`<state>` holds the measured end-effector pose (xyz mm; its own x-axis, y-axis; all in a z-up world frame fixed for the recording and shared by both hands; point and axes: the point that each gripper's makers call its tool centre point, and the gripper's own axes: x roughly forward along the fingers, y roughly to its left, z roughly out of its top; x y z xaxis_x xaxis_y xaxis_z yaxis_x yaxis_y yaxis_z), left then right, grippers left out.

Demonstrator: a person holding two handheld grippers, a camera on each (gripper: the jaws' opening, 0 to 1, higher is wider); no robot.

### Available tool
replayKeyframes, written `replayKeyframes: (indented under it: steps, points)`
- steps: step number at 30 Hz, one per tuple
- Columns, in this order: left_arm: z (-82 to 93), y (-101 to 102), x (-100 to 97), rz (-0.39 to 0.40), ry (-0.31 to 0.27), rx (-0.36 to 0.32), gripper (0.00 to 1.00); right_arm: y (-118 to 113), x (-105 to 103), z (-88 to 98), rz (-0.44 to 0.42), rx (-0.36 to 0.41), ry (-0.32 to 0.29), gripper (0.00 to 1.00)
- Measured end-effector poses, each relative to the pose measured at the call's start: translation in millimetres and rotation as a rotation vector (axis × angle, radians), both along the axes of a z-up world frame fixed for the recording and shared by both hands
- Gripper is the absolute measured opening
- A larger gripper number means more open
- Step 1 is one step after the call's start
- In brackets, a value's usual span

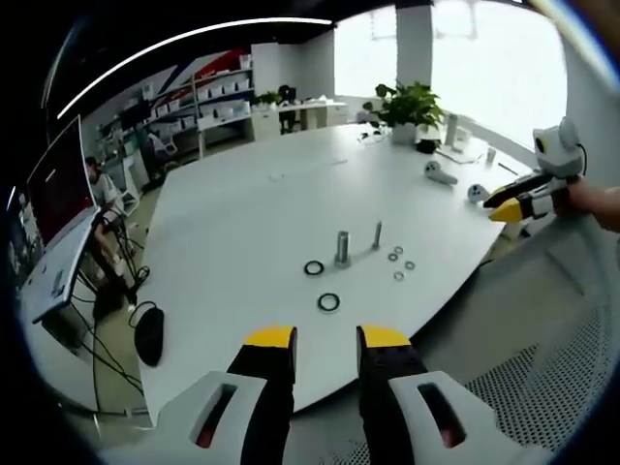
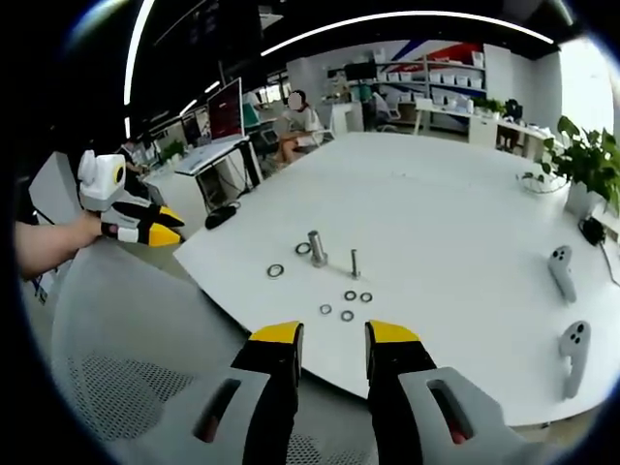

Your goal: Place the washer onto the threaded stud by aligning its center hole with the stud, sliding it down to the base, and recovering from edge contact or off-axis alignment until the washer reaches the visible bottom stop.

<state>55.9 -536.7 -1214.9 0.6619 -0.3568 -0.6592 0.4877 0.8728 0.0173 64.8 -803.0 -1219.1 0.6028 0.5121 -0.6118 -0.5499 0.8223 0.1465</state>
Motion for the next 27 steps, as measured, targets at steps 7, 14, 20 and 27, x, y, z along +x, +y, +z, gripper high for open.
replayKeyframes:
  steps: [7,14,20,27]
  points:
    - [-0.7,0.3,-0.9,0.002,0.002,0.009,0.23,1.6,-1.1,-0.8,0.013,0.001,0.004,0.28]
    - [4.0,1.2,1.4,0.020,-0.009,-0.023,0.23,-1.5,-0.4,-1.8,0.004,-0.012,0.006,0.28]
    - [0.8,-3.7,-1.1,-0.002,0.003,-0.021,0.23,-6.8,-2.1,-5.0,-0.024,-0.008,0.023,0.28]
    - [1.3,-2.4,-0.9,0.003,0.002,-0.022,0.24,-7.0,-0.9,-2.9,-0.033,0.003,0.015,0.28]
